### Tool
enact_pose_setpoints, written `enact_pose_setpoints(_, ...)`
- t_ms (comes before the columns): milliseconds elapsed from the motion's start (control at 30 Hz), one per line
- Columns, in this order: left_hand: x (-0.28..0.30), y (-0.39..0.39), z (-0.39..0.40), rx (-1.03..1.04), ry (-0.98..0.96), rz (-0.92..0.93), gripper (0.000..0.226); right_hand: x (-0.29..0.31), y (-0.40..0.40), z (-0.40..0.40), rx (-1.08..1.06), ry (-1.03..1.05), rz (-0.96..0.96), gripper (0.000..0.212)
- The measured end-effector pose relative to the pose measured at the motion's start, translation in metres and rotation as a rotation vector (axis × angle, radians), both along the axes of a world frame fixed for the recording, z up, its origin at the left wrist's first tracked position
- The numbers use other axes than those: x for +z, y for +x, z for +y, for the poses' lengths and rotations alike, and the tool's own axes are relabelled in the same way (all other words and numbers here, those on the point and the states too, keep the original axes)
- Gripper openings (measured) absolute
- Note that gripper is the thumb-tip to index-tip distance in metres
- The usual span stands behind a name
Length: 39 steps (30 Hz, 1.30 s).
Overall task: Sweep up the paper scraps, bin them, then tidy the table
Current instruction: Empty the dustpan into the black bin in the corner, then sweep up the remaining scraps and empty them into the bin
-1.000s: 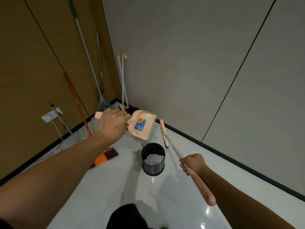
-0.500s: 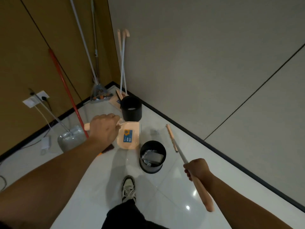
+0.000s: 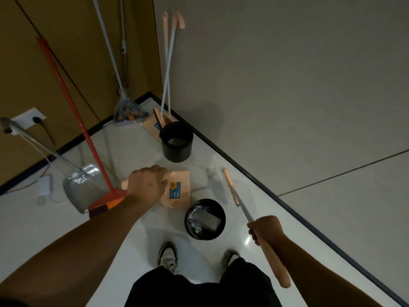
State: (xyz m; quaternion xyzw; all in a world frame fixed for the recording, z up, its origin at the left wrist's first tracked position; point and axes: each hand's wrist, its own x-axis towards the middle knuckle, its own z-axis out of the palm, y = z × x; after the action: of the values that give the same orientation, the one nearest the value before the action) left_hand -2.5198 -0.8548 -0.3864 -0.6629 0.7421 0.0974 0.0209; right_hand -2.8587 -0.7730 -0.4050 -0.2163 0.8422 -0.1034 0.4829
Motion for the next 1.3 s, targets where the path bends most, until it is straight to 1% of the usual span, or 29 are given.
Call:
enact_pose_setpoints(133, -0.008, -0.023, -0.034, 0.015, 0.032, -0.042, 0.020, -0.019, -0.018, -0.052, 0.049, 0.009, -0.009, 0.013)
enact_pose_setpoints(233, -0.015, -0.041, -0.053, 0.088, 0.024, 0.006, 0.017, -0.047, -0.034, -0.102, 0.122, -0.003, -0.001, 0.011)
enact_pose_setpoints(333, -0.026, -0.056, -0.063, 0.210, 0.035, -0.031, 0.017, -0.079, -0.047, -0.144, 0.227, 0.013, -0.014, 0.010)
enact_pose_setpoints(467, -0.034, -0.071, -0.084, 0.276, 0.033, -0.047, 0.017, -0.109, -0.052, -0.169, 0.429, 0.116, -0.113, 0.012)
enact_pose_setpoints(533, -0.033, -0.078, -0.093, 0.314, 0.029, -0.066, 0.016, -0.109, -0.054, -0.169, 0.504, 0.160, -0.164, 0.010)
enact_pose_setpoints(567, -0.032, -0.080, -0.095, 0.330, 0.030, -0.078, 0.016, -0.106, -0.056, -0.170, 0.519, 0.164, -0.195, 0.012)
enact_pose_setpoints(667, -0.031, -0.082, -0.092, 0.345, 0.028, -0.103, 0.016, -0.092, -0.067, -0.181, 0.475, 0.229, -0.282, 0.020)
enact_pose_setpoints(767, -0.027, -0.072, -0.081, 0.369, 0.022, -0.075, 0.018, -0.077, -0.077, -0.191, 0.529, 0.259, -0.342, 0.022)
enact_pose_setpoints(867, -0.023, -0.064, -0.060, 0.404, -0.044, -0.047, 0.015, -0.066, -0.074, -0.188, 0.605, 0.199, -0.350, 0.022)
enact_pose_setpoints(1000, -0.014, -0.052, -0.006, 0.459, -0.090, -0.014, 0.018, -0.050, -0.058, -0.173, 0.645, 0.097, -0.284, 0.011)
enact_pose_setpoints(1100, -0.017, -0.033, 0.056, 0.635, -0.012, 0.030, 0.011, -0.035, -0.037, -0.156, 0.689, 0.059, -0.233, 0.014)
enact_pose_setpoints(1133, -0.019, -0.027, 0.080, 0.700, 0.006, 0.047, 0.012, -0.030, -0.028, -0.148, 0.723, 0.046, -0.216, 0.015)
enact_pose_setpoints(1233, -0.021, -0.012, 0.157, 0.846, -0.014, 0.092, 0.014, -0.015, 0.004, -0.116, 0.883, 0.004, -0.153, 0.014)
enact_pose_setpoints(1300, -0.020, -0.004, 0.216, 0.935, -0.030, 0.134, 0.015, -0.008, 0.033, -0.089, 0.916, 0.006, -0.140, 0.014)
